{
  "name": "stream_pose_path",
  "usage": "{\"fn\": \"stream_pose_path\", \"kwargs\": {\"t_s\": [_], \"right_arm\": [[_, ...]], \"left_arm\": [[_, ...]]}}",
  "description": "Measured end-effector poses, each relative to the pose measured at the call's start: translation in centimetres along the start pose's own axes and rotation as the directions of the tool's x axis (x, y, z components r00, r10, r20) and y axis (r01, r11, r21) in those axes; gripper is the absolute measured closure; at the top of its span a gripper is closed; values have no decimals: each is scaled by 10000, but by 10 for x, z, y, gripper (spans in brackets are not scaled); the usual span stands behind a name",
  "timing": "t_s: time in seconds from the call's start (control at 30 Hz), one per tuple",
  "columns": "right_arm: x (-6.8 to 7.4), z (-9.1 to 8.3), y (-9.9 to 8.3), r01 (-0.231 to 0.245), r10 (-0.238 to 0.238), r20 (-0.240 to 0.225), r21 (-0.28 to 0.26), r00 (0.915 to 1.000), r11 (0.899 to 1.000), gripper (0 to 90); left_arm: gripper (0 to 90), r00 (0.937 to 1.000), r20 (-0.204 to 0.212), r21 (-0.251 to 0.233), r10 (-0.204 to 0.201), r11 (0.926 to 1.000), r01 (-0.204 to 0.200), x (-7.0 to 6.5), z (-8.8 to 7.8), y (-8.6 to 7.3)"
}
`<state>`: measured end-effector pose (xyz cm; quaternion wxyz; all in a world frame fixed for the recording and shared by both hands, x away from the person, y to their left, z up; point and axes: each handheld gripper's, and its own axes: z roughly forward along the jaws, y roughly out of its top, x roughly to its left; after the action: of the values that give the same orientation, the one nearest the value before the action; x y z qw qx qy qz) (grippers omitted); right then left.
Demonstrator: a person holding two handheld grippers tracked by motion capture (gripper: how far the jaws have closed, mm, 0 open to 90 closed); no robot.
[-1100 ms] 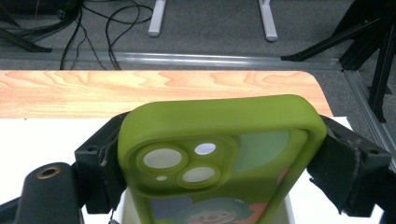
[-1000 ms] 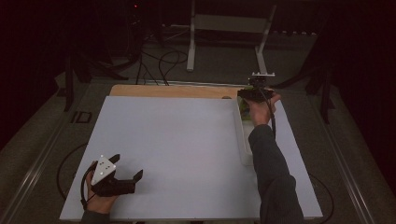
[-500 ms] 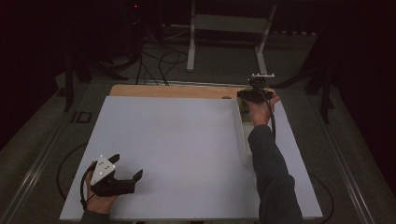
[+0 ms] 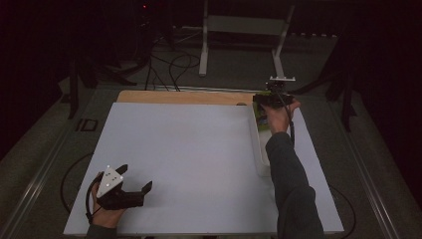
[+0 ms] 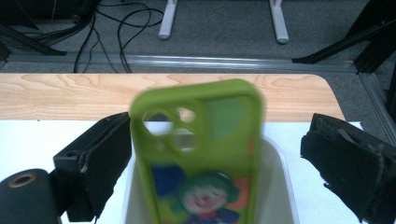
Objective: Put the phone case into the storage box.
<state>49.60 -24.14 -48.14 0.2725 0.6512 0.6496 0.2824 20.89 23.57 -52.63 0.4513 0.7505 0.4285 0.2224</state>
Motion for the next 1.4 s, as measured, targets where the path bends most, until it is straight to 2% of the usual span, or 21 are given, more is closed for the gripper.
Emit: {"fn": "stream_pose_path", "kwargs": {"t_s": [0.93, 1.4], "right_arm": [[-2, -19, 1, 264, -305, -973, -437, 9948, 9987, 76], [-1, -28, 1, 578, -677, -1686, -631, 9833, 9963, 77]], "left_arm": [[0, 10000, -28, -13, 34, 10000, -34, -1, 0, 0], [0, 10000, -25, -15, 63, 10000, -63, -1, 0, 1]]}}
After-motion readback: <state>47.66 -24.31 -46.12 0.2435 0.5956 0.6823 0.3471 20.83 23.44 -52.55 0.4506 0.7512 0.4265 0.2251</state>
